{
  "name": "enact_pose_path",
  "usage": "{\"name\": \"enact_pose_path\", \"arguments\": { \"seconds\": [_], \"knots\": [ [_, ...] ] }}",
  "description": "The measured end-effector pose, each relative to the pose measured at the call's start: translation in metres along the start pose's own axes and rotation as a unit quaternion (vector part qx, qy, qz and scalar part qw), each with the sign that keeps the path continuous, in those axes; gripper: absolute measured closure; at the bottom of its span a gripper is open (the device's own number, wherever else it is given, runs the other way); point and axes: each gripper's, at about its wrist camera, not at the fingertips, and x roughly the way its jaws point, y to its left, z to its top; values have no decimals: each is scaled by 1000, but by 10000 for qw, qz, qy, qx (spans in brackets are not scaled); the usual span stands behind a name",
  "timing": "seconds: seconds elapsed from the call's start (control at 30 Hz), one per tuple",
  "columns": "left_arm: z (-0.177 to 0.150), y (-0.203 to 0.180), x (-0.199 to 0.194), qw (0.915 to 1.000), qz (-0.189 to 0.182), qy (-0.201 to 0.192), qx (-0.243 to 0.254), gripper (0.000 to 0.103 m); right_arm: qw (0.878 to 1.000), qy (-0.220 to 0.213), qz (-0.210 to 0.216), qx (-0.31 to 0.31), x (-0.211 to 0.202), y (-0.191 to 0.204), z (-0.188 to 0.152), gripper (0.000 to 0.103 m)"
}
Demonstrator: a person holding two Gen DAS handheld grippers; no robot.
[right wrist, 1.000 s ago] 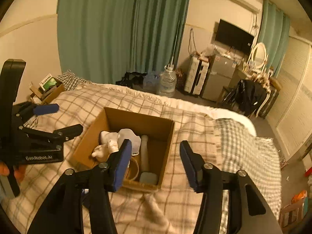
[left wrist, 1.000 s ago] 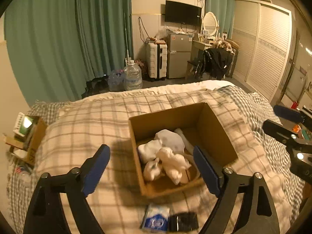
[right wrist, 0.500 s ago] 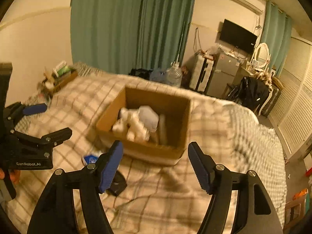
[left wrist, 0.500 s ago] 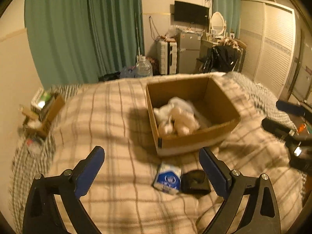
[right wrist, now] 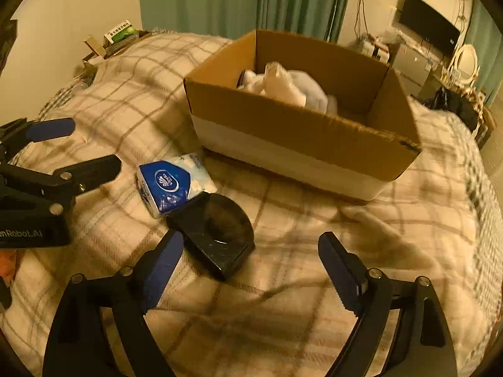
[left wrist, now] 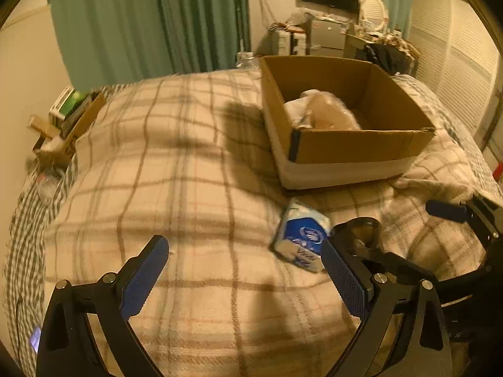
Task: Organize objects
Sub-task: 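Grasp the black round stand with the right gripper while the left gripper grasps the blue Vinda tissue pack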
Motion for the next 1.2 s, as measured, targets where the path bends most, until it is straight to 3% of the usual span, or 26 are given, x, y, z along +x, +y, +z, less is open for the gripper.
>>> {"name": "enact_pose_path", "arguments": {
  "seconds": [0.23,0.33,0.43,0.53,0.6,0.67,0.7,0.77,1.0,1.2],
  "knots": [
    [-3,5,8,9998,-55,151,-131,3,9988,422,232,81,29,3,9,15],
    [-3,4,9,9998,-24,169,-133,3,9980,611,127,33,43,7,12,15],
    [-4,1,8,9999,-13,147,-81,3,9977,675,-35,-2,50,9,11,24],
    [-4,-2,10,9998,1,193,-35,3,9981,612,73,50,49,8,11,41],
    [-4,-1,12,9997,-77,245,-47,3,9984,559,12,62,45,6,9,64],
    [-5,0,13,9996,-93,271,-77,3,9981,600,-25,120,45,3,6,72],
    [-5,0,13,9995,-81,283,-90,3,9980,598,11,178,45,0,5,90],
    [-5,1,14,9994,-82,311,-109,3,9983,528,14,263,41,-5,4,96],
    [-1,-14,15,9991,-38,359,204,3,9986,73,145,503,0,-26,5,96],
    [13,-42,31,9968,-256,479,588,3,9955,-344,-248,850,-35,-63,12,96]
  ]
}}
